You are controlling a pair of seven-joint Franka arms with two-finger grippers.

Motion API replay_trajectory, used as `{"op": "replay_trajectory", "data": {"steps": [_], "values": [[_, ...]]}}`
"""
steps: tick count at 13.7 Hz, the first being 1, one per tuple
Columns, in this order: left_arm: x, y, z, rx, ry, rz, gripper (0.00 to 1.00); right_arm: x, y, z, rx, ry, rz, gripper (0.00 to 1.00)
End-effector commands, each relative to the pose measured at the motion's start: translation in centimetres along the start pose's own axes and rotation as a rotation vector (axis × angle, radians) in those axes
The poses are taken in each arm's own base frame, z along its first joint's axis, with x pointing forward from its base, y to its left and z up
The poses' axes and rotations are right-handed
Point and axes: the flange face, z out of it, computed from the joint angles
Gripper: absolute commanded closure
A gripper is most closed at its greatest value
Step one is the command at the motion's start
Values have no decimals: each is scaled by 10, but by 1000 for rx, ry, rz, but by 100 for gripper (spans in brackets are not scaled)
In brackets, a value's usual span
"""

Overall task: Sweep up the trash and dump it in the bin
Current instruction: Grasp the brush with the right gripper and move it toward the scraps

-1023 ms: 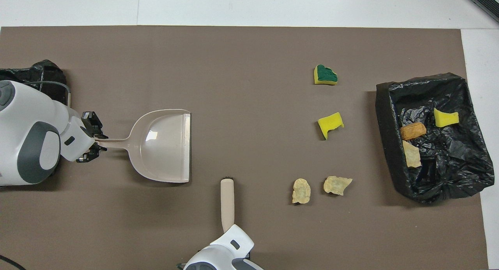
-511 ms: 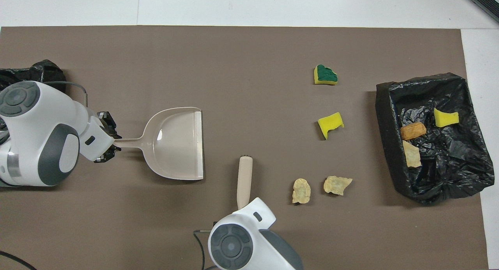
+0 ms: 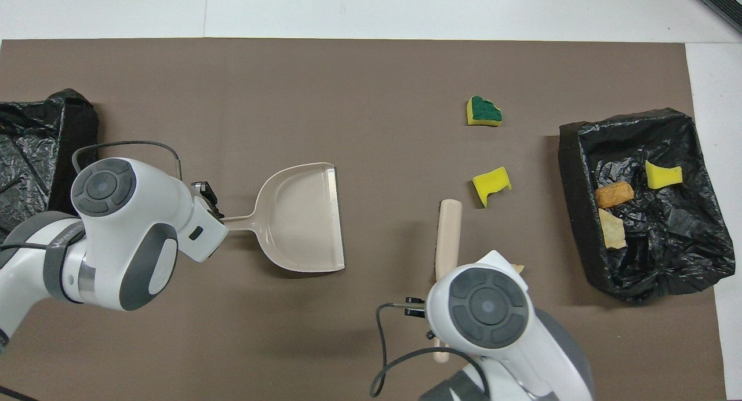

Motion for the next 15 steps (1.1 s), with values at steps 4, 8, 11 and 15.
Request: {"op": "replay_trajectory", "data": {"steps": [4, 8, 11, 15], "values": [[18, 34, 3, -8, 7, 42, 100, -1, 147, 40, -16, -94, 24, 100], [34, 44, 4, 1, -24, 23, 100, -16, 182, 72, -22, -135, 29, 100], [34, 49, 5, -14, -32, 24, 100, -22, 182, 88, -33, -163, 37, 100], [35, 68, 12, -39, -42, 41, 100, -31, 121, 109, 28, -186, 102, 100]]}}
